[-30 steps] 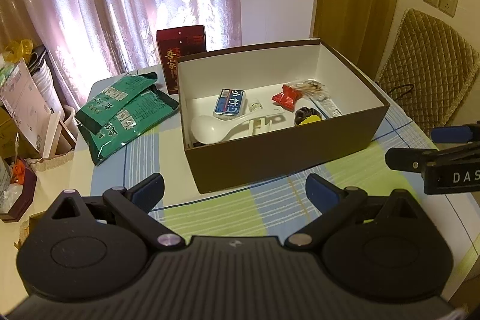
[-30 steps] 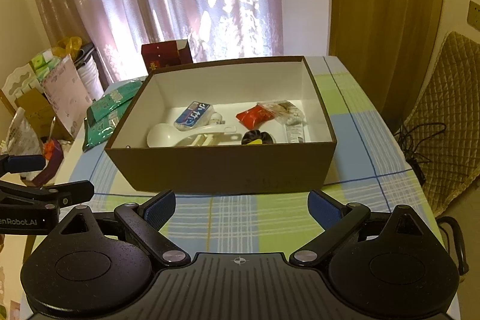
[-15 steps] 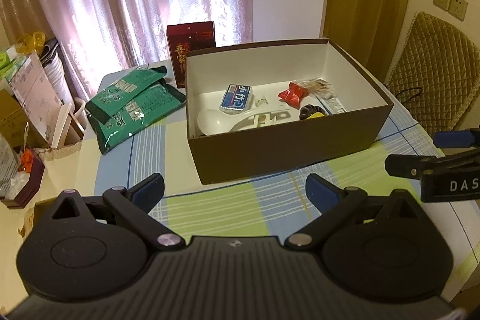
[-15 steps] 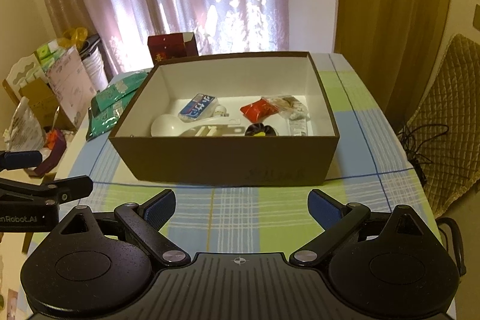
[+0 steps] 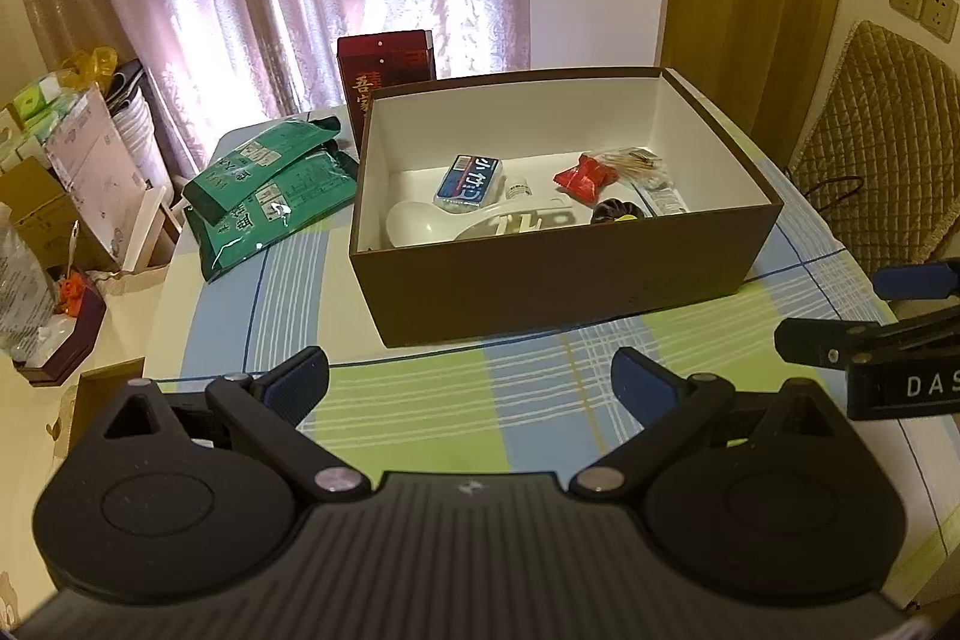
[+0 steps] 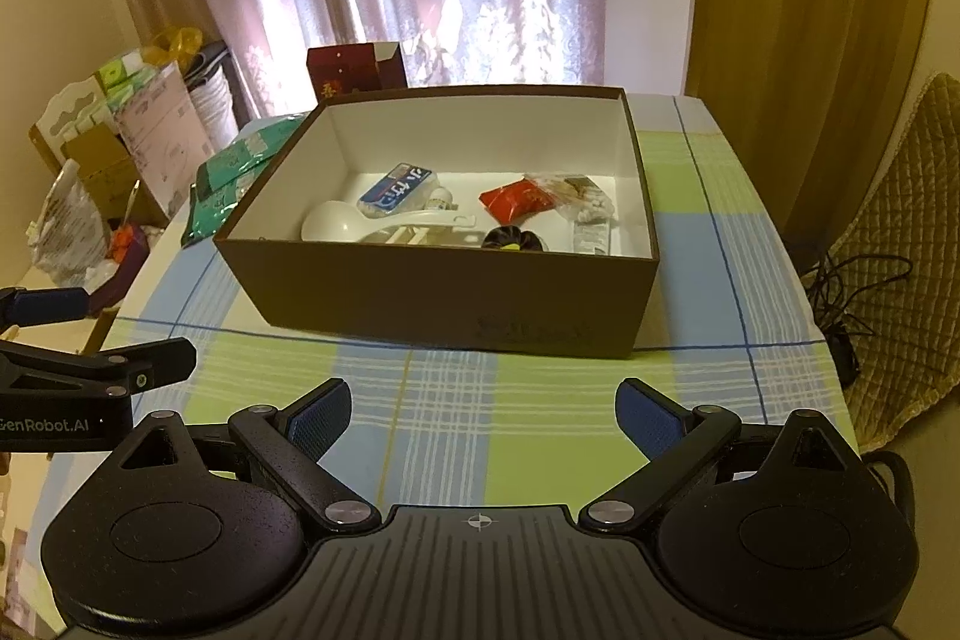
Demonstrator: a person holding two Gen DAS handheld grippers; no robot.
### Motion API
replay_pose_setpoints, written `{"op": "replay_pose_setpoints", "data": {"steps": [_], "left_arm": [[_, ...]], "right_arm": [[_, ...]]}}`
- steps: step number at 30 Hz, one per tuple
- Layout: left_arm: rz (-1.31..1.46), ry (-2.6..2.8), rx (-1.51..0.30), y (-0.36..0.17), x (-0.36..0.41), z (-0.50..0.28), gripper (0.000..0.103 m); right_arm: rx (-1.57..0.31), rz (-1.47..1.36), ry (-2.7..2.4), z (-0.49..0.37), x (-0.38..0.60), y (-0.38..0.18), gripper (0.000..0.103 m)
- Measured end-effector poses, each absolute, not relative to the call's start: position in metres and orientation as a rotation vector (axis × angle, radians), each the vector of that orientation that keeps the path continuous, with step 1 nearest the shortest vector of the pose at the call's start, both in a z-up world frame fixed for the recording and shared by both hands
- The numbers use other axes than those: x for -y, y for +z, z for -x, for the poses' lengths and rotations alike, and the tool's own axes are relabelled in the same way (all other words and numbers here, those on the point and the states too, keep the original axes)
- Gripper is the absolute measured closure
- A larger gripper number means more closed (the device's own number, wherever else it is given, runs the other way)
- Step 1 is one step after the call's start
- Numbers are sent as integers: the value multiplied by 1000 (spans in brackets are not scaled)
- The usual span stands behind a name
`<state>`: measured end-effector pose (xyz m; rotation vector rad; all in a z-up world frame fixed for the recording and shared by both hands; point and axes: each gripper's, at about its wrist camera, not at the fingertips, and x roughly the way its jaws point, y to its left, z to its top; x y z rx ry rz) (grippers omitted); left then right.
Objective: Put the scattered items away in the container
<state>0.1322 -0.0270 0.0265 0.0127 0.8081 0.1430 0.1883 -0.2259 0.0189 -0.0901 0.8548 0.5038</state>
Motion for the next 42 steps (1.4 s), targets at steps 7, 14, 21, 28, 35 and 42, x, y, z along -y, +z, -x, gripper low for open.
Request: {"op": "replay_pose_setpoints", "data": {"steps": [7, 14, 21, 28, 35, 42], "left_arm": [[-7, 167, -806, 25, 37, -122, 4], [-2, 191, -802, 25, 45, -113, 4], [4, 216, -806, 23, 48, -103, 4], [4, 238, -814, 22, 52, -99, 4], [2, 245, -811, 22, 57, -100, 4], [-12, 240, -782, 27, 62, -101, 4]], "right_arm": [[-846, 92, 529, -185, 237, 19, 3], [-851, 111, 552, -178, 244, 12, 3], [-857, 130, 565, -171, 247, 6, 3], [-855, 143, 574, -168, 250, 1, 3], [-859, 155, 576, -167, 252, -4, 3], [-858, 159, 578, -168, 255, -7, 3]]}}
